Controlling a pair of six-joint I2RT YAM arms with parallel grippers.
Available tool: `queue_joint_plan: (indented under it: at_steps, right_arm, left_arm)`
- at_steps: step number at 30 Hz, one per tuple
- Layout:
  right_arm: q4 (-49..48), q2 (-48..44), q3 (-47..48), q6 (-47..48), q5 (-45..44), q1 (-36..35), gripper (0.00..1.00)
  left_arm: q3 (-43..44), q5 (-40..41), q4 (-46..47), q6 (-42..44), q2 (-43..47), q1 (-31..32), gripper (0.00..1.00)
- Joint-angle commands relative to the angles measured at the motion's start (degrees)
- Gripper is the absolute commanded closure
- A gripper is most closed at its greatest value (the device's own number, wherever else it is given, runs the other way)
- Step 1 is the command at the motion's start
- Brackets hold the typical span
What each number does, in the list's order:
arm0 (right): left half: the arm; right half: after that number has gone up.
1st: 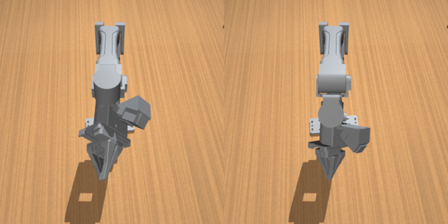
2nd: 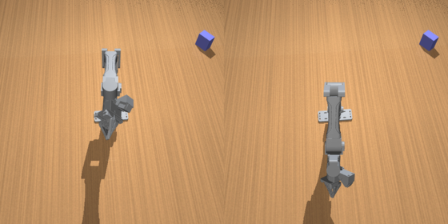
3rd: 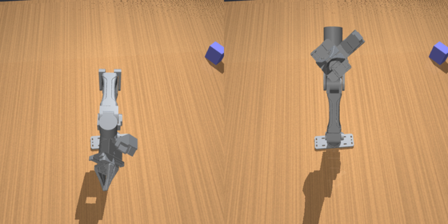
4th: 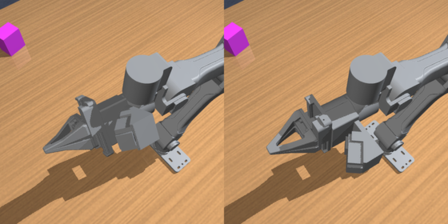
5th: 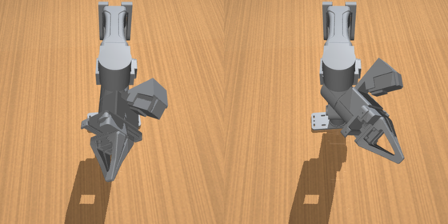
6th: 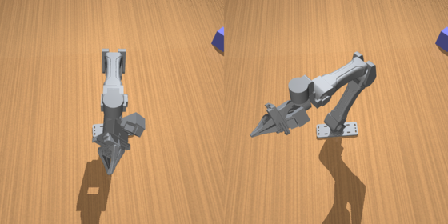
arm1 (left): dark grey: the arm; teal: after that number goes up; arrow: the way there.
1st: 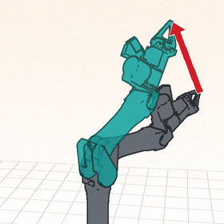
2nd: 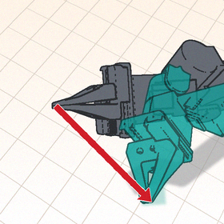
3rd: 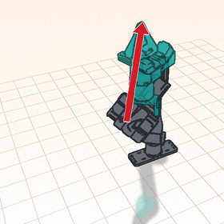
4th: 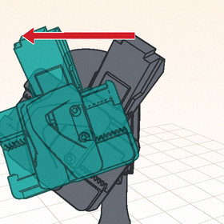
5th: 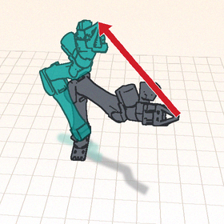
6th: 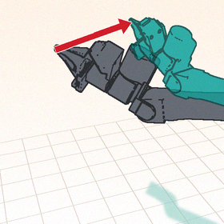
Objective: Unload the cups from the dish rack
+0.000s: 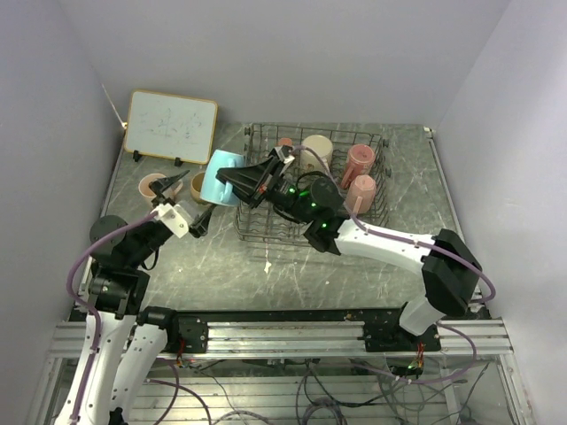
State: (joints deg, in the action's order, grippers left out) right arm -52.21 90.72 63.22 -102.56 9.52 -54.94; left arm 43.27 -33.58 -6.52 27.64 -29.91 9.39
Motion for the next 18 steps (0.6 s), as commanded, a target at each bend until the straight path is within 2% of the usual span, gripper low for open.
queue_joint_plan:
  at_steps: [1, 7, 12, 15, 18]
  right_arm:
    - [-4.5, 1.5, 3.2, -1.9, -3.8, -2.0, 1.0]
    - [-5.7, 3.8, 5.3, -3.3, -4.3, -4.3, 1.0]
    - [-4.4, 5.3, 8.1, -3.3, -3.4, -6.1, 1.0]
    - [-3.9, 5.0, 7.7, -3.1, -3.5, -6.6, 1.0]
    - [-3.3, 4.5, 7.6, -3.2, -3.3, -6.8, 1.0]
  left_arm:
    - [0.3, 3.3, 8.1, 0.8, 1.6, 0.3, 0.06]
    - [-0.1, 2.0, 7.8, 1.2, 2.4, 0.3, 0.08]
    - [-3.2, 3.0, 11.6, 7.0, 4.5, 0.3, 0.13]
    - [-6.2, 5.0, 16.3, 11.6, 6.1, 0.3, 0.24]
    - [-8.4, 6.7, 21.1, 15.9, 6.6, 0.3, 0.44]
